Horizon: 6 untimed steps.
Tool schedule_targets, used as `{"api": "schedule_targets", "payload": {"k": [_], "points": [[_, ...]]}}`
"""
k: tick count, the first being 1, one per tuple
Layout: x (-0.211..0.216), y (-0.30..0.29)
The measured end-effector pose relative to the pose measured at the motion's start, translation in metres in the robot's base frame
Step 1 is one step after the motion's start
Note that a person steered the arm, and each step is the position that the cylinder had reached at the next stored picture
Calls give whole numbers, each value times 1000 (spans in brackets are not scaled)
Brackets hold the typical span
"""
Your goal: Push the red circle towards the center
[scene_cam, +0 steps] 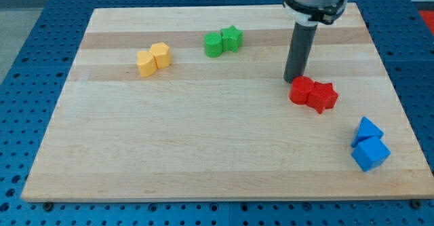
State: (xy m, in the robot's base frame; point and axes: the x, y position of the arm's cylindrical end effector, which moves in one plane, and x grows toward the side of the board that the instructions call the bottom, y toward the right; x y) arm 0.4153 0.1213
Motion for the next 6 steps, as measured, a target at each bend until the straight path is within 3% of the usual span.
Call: {"api": "schedule_targets", "payload": {"k": [3,6], "points": [[21,2],[32,50]]}}
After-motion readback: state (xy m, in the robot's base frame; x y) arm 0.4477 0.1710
